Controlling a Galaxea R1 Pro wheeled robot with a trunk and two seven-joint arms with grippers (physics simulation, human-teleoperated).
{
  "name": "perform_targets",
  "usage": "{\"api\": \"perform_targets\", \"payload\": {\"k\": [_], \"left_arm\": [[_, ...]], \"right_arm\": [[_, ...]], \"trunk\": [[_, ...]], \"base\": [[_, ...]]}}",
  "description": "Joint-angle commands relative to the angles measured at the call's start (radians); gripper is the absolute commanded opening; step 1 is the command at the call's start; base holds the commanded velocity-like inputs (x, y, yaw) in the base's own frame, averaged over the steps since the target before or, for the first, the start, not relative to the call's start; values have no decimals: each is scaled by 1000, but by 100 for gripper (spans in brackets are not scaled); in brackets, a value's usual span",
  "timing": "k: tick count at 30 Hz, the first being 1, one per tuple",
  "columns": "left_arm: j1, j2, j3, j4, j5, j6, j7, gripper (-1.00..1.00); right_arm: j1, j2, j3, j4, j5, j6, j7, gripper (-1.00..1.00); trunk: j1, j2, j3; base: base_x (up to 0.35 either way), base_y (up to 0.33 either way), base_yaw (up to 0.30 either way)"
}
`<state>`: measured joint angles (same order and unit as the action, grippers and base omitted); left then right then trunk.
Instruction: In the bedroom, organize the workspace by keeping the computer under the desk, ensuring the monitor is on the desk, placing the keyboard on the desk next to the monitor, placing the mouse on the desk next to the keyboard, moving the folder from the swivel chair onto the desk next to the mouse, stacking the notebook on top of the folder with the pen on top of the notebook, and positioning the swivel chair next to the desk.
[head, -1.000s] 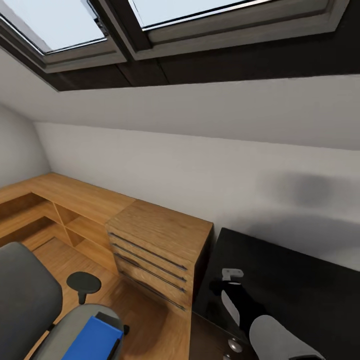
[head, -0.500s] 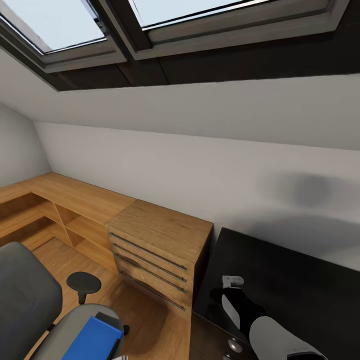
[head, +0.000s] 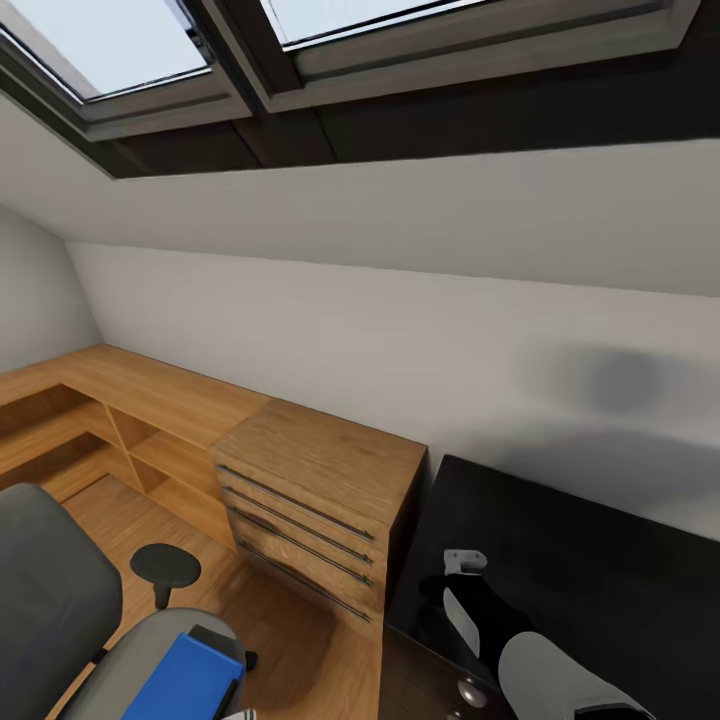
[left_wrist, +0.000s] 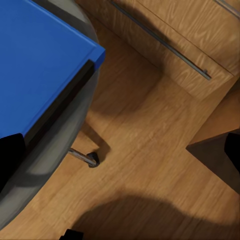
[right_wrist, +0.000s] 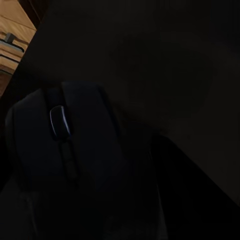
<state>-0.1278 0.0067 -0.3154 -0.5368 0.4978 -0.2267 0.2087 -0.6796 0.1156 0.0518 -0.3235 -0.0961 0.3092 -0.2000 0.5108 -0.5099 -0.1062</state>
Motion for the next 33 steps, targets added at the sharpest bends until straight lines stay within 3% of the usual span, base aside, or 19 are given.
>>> {"api": "perform_targets", "payload": {"k": [1,33], "left_arm": [[-1,1,-8,0,7,-5,8,100],[-1,1,-8,-1,5,-5,8,100]], "right_arm": [[-1,0,5,-3,-13,4,-6,-100],[0,-1,5,1,-10,11,-9,-100]], "trunk": [[4,-9,-5],[127,-233,-105]], "base": [[0,0,0],[0,0,0]]}}
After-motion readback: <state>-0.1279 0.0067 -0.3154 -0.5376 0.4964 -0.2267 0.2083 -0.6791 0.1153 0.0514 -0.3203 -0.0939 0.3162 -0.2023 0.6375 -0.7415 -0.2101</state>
